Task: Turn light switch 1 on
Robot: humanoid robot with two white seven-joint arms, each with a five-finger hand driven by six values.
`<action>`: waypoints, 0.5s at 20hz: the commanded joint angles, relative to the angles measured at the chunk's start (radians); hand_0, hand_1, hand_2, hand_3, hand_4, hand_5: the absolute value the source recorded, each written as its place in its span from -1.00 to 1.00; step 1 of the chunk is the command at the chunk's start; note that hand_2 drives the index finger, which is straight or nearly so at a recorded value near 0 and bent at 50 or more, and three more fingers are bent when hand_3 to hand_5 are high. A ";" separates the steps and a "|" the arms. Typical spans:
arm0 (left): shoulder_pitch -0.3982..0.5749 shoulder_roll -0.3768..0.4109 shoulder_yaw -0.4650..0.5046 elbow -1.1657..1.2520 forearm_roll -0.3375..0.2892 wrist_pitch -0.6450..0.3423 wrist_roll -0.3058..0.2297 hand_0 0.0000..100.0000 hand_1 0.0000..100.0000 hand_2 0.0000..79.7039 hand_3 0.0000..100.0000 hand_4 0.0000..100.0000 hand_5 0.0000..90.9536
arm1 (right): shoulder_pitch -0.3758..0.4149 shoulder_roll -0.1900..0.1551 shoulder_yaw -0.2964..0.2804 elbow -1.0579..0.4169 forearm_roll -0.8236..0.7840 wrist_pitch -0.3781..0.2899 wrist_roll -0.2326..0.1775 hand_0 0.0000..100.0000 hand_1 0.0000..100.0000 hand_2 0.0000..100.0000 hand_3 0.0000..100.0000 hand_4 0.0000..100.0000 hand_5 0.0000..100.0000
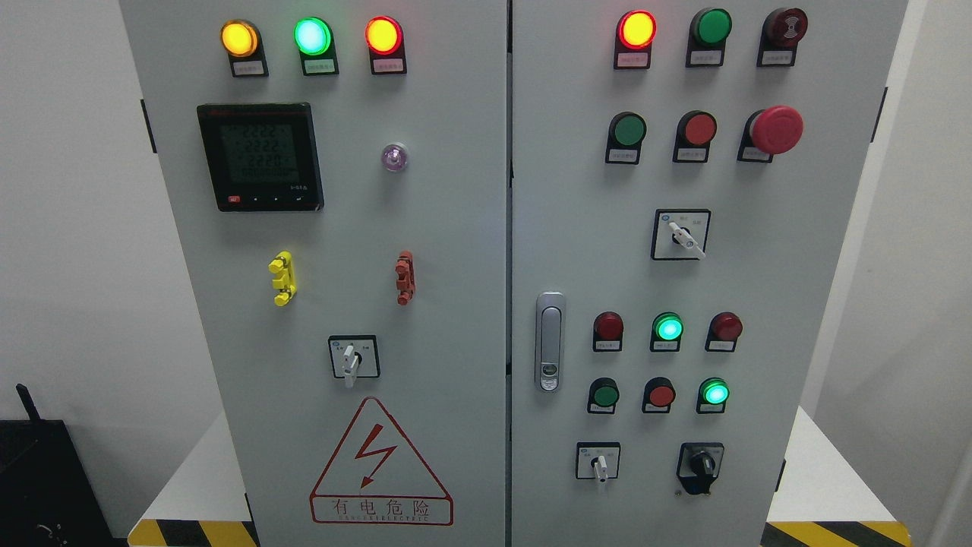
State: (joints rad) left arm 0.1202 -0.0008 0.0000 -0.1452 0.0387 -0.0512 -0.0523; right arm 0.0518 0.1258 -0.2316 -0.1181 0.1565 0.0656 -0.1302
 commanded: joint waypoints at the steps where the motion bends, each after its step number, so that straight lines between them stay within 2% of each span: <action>1: -0.001 -0.025 0.021 0.003 0.003 0.004 0.000 -0.35 -0.79 -1.00 -1.00 -1.00 -1.00 | 0.000 0.000 0.000 0.000 0.000 0.000 0.000 -0.39 -1.00 -1.00 -1.00 -1.00 -1.00; 7: -0.007 -0.022 0.020 -0.016 0.003 0.004 0.000 -0.35 -0.79 -1.00 -1.00 -1.00 -1.00 | 0.000 0.000 0.000 0.000 0.000 0.000 0.000 -0.39 -1.00 -1.00 -1.00 -1.00 -1.00; 10: 0.022 -0.015 0.020 -0.149 0.001 0.004 0.000 -0.35 -0.79 -1.00 -1.00 -1.00 -1.00 | 0.000 0.000 0.000 0.000 0.000 0.000 0.000 -0.39 -1.00 -1.00 -1.00 -1.00 -1.00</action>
State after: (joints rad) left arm 0.1209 -0.0004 0.0000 -0.1652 0.0408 -0.0461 -0.0523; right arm 0.0519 0.1258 -0.2316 -0.1181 0.1564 0.0656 -0.1302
